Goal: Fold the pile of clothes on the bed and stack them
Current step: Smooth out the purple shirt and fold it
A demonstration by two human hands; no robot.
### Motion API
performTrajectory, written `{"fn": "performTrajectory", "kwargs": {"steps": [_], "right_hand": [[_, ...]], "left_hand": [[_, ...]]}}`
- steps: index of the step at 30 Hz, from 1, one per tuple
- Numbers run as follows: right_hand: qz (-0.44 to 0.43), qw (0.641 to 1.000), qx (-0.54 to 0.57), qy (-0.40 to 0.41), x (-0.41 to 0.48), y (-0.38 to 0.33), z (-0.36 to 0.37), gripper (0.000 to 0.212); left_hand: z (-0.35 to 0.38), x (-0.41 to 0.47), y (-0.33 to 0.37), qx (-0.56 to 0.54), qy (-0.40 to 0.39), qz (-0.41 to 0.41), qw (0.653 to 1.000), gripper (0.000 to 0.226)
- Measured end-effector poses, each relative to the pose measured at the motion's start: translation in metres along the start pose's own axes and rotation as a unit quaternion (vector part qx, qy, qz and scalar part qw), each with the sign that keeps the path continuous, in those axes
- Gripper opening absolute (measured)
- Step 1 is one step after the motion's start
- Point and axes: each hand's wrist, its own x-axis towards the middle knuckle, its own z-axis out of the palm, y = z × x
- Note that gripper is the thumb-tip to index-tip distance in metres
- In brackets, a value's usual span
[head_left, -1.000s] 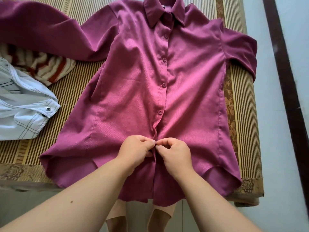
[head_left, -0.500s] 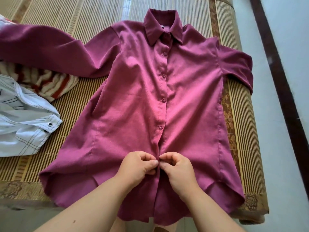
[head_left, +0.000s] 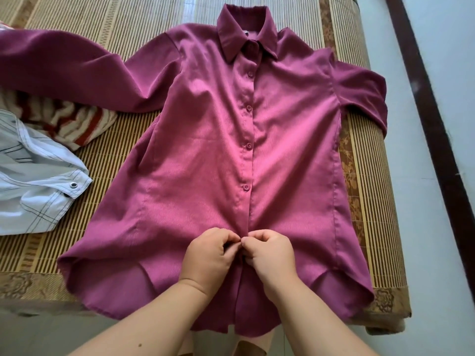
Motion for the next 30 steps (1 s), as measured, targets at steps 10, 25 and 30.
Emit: {"fn": "performTrajectory", "kwargs": {"steps": [10,25,30], "right_hand": [[-0.132,0.983,-0.127,0.0,-0.008,0.002,-0.001,0.026],[-0.27,0.842,-0.466,0.009,0.045,-0.109,-0.026,0.07],[-0.253,0.795,-0.551,0.024,0.117,-0.15,-0.006,0.087]], "left_hand": [[-0.03,0.031,0.008,-0.17,-0.25,-0.278,0.912,0.025],[-0.111,0.119,0.018,0.114,-0.122,-0.047,0.985,0.038],[-0.104,0.197,0.022,0.315,-0.055,0.009,0.948,0.07]]}}
